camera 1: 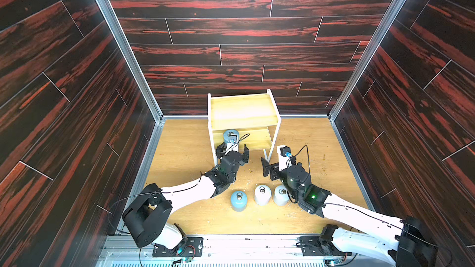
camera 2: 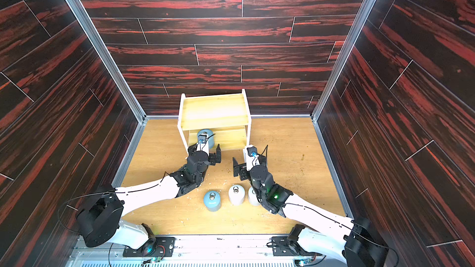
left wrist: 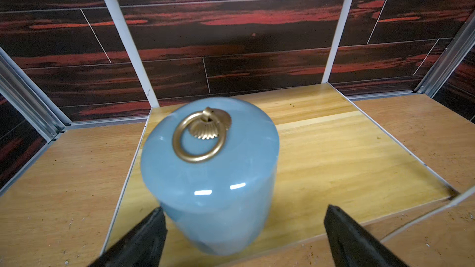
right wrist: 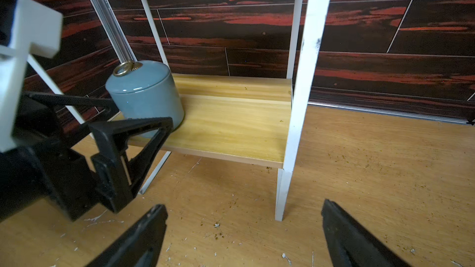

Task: Remove the tea canisters from the shelf
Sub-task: Pick up the tea canister from the shelf.

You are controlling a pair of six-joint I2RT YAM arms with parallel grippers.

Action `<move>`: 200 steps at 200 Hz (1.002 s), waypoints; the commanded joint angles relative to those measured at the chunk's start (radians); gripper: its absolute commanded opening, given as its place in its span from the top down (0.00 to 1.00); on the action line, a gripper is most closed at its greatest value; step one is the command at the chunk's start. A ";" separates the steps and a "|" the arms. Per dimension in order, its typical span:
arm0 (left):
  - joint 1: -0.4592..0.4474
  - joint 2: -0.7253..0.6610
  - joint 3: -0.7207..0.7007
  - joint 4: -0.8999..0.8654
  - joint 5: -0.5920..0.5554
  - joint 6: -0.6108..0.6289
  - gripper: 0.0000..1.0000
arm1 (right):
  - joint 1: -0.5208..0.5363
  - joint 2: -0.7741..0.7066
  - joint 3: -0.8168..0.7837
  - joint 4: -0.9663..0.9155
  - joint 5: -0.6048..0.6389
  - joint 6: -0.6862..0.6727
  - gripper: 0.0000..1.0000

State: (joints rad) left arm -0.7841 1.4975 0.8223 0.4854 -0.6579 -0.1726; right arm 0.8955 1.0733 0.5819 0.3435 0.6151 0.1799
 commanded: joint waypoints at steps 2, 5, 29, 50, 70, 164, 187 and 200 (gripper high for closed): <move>0.010 0.009 0.022 0.041 -0.034 0.016 0.00 | -0.009 -0.018 -0.011 -0.004 -0.013 0.010 0.02; 0.011 0.010 0.022 0.042 -0.034 0.017 0.00 | -0.008 -0.017 -0.011 -0.003 -0.015 0.011 0.02; 0.022 0.018 0.024 0.048 -0.028 0.019 0.00 | -0.010 -0.016 -0.014 -0.004 -0.020 0.012 0.02; 0.033 0.021 0.022 0.051 -0.021 0.022 0.00 | -0.011 -0.014 -0.016 -0.004 -0.026 0.012 0.02; 0.047 0.026 0.020 0.063 -0.013 0.025 0.00 | -0.013 -0.013 -0.016 -0.005 -0.032 0.014 0.02; 0.092 0.083 0.029 0.097 0.044 0.039 0.00 | -0.014 -0.002 -0.019 -0.006 -0.046 0.019 0.02; 0.099 0.098 0.035 0.105 0.050 0.046 0.00 | -0.016 -0.001 -0.019 -0.006 -0.048 0.017 0.02; 0.101 0.103 0.038 0.116 0.048 0.054 0.00 | -0.017 0.001 -0.019 -0.009 -0.049 0.018 0.02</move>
State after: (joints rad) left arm -0.6926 1.5929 0.8291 0.5697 -0.6170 -0.1390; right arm 0.8848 1.0733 0.5747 0.3389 0.5716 0.1867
